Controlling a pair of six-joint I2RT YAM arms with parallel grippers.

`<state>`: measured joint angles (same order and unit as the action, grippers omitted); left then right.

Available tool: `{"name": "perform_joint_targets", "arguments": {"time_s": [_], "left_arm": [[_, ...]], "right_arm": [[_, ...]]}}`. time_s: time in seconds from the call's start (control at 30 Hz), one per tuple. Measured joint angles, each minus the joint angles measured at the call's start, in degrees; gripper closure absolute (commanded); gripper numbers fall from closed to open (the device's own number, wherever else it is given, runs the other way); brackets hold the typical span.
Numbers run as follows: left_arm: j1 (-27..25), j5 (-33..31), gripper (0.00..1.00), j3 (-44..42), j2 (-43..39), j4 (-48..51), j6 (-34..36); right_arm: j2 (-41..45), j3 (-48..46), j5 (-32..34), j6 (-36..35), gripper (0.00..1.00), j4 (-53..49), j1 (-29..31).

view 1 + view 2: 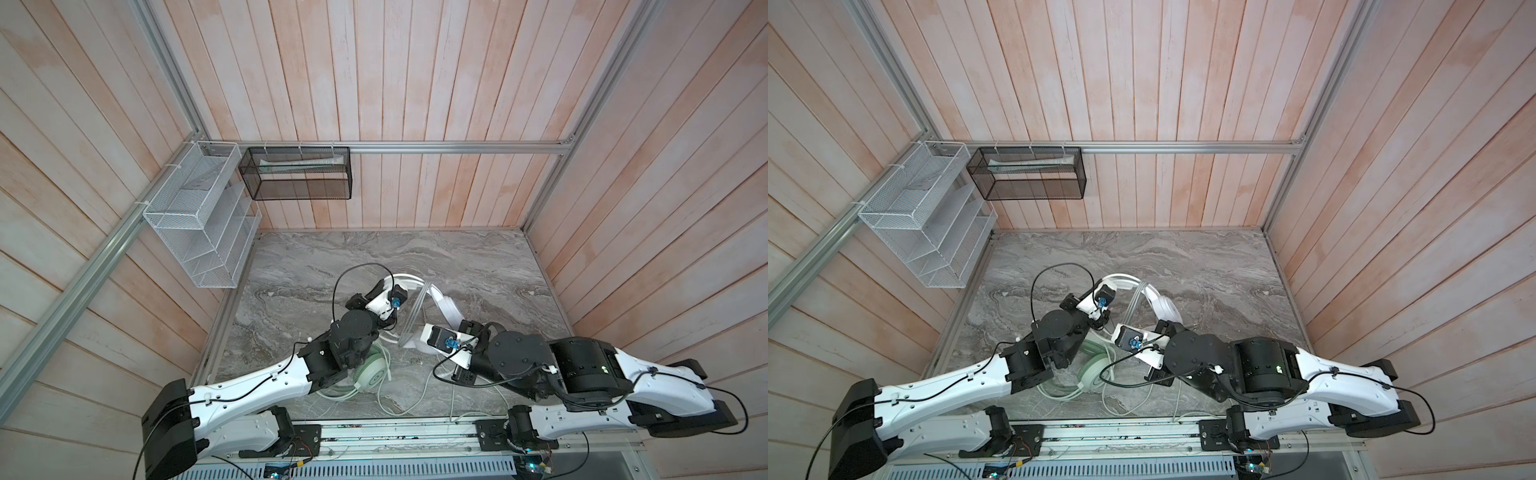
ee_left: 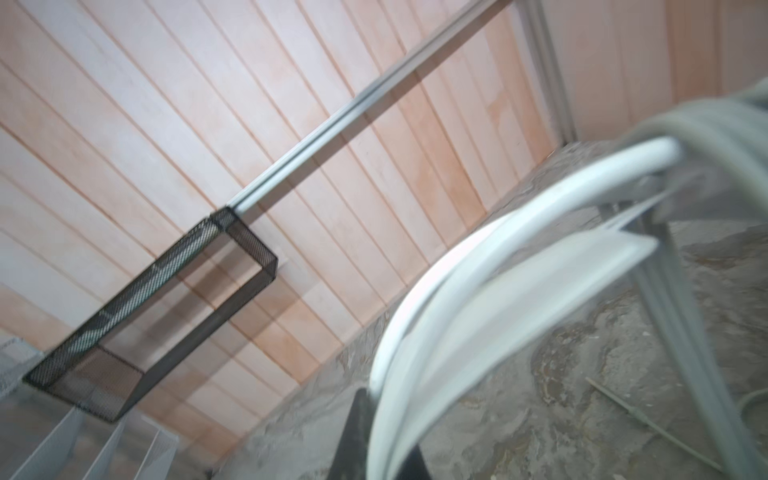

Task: Wrap the headphones

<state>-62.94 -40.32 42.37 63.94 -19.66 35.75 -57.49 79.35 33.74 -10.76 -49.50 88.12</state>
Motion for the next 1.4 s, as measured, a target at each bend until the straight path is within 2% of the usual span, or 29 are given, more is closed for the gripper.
{"name": "perform_joint_targets", "arguments": {"time_s": [0.1,0.3,0.57,0.83,1.17,1.4], "left_arm": [[-3.26,-0.83,1.00,-3.69,-1.99,-0.35,3.48],[-5.18,-0.87,1.00,-5.95,-7.56,3.28,2.47],[-6.51,-0.52,1.00,-6.88,-12.90,9.68,-0.07],[-6.51,0.15,1.00,-7.34,-17.70,14.69,-1.99],[-6.73,3.61,1.00,-6.45,-20.17,25.33,-5.40],[-6.88,6.05,1.00,-1.42,-22.36,32.98,-9.53]], "right_arm": [[-1.36,0.02,3.39,-2.84,1.00,-1.07,-1.38],[-0.63,-3.74,7.72,-9.97,1.00,4.02,-3.65],[0.50,-10.54,3.43,-12.87,1.00,9.94,-12.59],[1.09,-12.24,-4.81,-11.50,0.89,13.84,-16.48],[2.14,-15.41,-6.93,-6.19,0.80,17.20,-19.15],[5.18,-19.98,-9.53,-1.97,0.76,20.92,-20.22]]}}
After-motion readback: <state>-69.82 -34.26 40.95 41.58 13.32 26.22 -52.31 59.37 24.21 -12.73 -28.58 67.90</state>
